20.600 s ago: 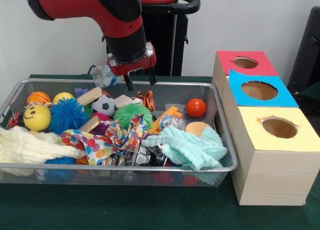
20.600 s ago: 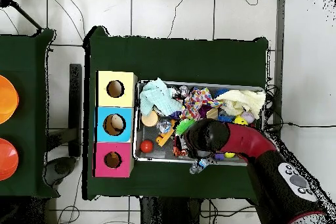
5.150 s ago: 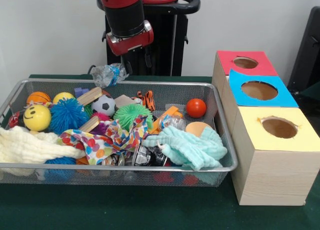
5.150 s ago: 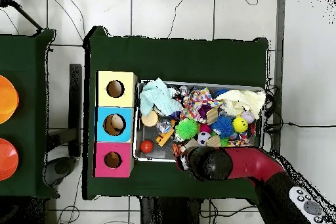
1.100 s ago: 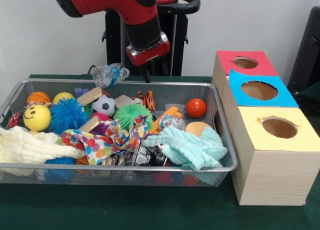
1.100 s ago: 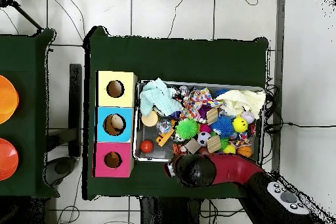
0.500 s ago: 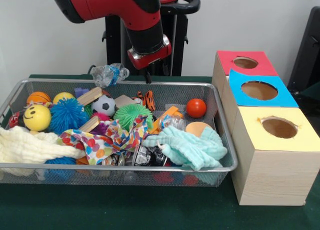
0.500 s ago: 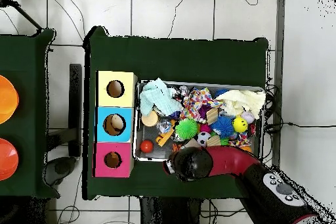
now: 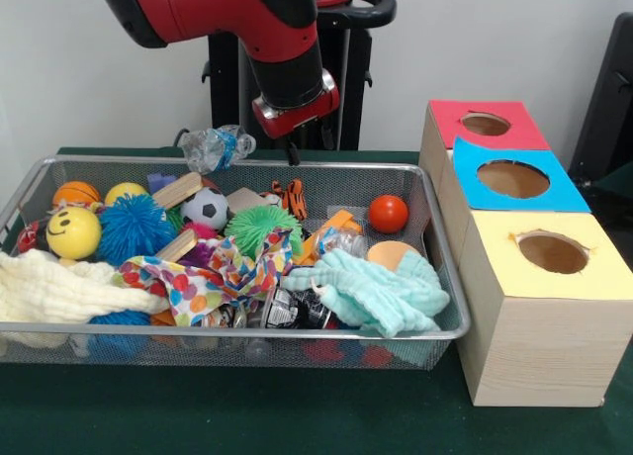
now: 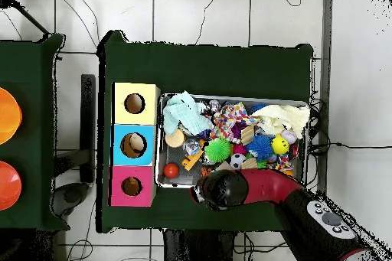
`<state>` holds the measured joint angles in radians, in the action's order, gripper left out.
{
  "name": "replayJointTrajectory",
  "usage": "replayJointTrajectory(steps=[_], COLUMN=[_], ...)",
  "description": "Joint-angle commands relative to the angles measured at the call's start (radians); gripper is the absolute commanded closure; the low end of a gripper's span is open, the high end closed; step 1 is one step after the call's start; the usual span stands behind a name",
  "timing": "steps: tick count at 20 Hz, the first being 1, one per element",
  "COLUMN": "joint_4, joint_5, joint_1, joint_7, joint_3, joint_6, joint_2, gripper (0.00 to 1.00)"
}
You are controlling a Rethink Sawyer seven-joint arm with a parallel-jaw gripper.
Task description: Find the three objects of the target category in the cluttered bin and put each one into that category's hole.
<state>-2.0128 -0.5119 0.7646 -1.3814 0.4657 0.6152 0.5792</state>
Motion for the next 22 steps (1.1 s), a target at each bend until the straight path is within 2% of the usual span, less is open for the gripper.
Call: replayJointTrajectory(steps=[1,9,22], joint_4=[0.208,0.219,0.19], joint_5=[-0.038,-0.029,-0.015], joint_1=[0.014,-0.004,-0.003], joint_7=[0.052,0.051,0.036], joint_3=[0.014,0.027,0.033], joint_6=[0.03,0.096,0.119], joint_2=[-0.098,-0.062,-0.002], gripper=[0.0,0.0,0.0])
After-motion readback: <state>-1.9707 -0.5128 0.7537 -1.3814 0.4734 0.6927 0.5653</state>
